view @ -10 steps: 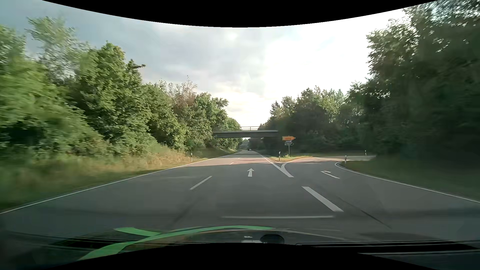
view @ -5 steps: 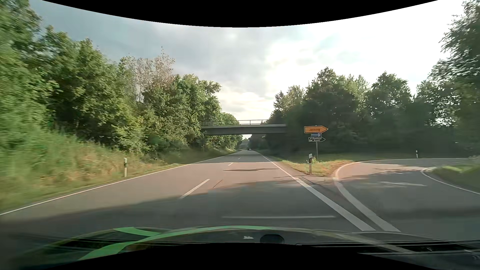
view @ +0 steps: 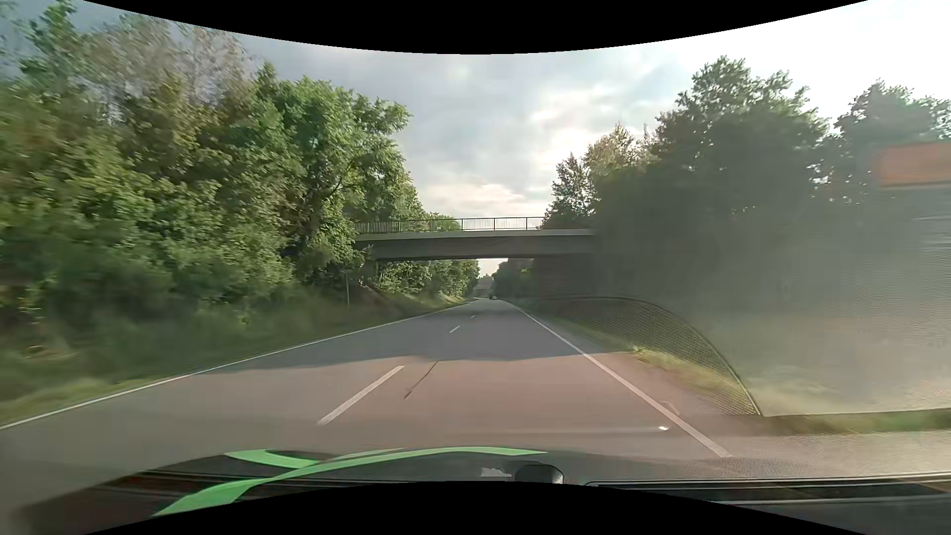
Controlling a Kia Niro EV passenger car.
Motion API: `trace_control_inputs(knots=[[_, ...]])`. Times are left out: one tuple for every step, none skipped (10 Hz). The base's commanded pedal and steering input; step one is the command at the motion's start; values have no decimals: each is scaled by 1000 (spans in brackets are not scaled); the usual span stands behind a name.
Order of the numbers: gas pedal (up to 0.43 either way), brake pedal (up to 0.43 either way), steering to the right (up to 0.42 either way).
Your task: Follow the waypoints while adhering to traffic rules and regulations
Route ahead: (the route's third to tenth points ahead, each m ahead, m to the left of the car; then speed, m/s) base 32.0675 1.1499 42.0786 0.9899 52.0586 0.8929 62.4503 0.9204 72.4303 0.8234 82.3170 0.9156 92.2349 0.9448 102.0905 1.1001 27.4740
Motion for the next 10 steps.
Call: trace_control_inputs(knots=[[260,0,-1],[260,0,-1],[268,0,-1],[268,0,-1],[268,0,-1],[280,0,-1],[280,0,-1],[280,0,-1],[280,0,-1],[280,0,-1]])
